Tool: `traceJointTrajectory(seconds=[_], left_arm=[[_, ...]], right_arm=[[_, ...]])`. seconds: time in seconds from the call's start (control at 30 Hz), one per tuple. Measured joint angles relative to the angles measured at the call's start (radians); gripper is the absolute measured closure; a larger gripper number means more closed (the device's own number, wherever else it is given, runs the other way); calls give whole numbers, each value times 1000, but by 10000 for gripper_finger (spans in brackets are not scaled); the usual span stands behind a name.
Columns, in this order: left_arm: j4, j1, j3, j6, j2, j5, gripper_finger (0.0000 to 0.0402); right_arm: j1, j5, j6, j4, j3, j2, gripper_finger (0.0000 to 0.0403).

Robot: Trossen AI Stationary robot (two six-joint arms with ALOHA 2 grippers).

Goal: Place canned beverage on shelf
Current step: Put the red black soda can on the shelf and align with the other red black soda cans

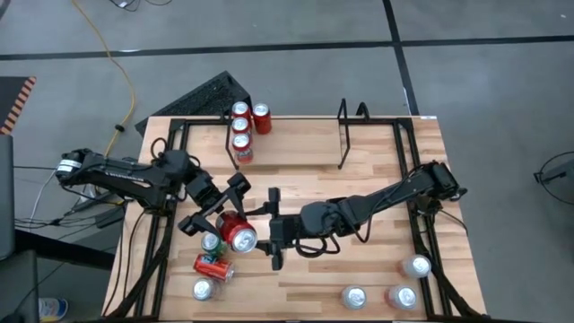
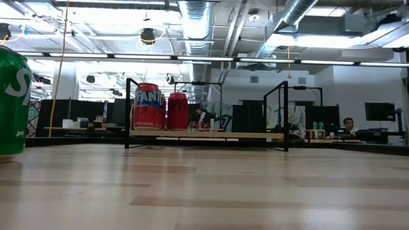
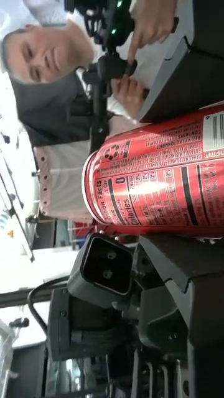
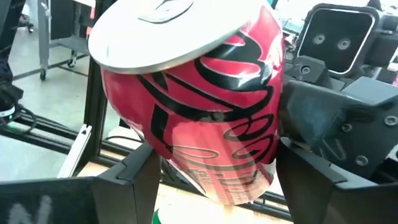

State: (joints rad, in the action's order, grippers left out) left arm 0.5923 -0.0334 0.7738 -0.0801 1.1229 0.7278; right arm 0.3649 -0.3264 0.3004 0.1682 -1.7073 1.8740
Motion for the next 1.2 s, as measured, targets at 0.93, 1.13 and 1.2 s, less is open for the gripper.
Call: traceJointTrajectory(seconds=[0.93,1.13,1.2], left_arm=[[-397,1,-50,278,41,-264,125],[-454,-2,-127,252,101,-342,125],[-456,-8,-135,251,126,-391,125]], right_arm=[[-36,77,-317,-641,-6,-25,138],[-47,122,-467,-639,15,-20,138],[-46,131,-489,-644,33,-31,139]])
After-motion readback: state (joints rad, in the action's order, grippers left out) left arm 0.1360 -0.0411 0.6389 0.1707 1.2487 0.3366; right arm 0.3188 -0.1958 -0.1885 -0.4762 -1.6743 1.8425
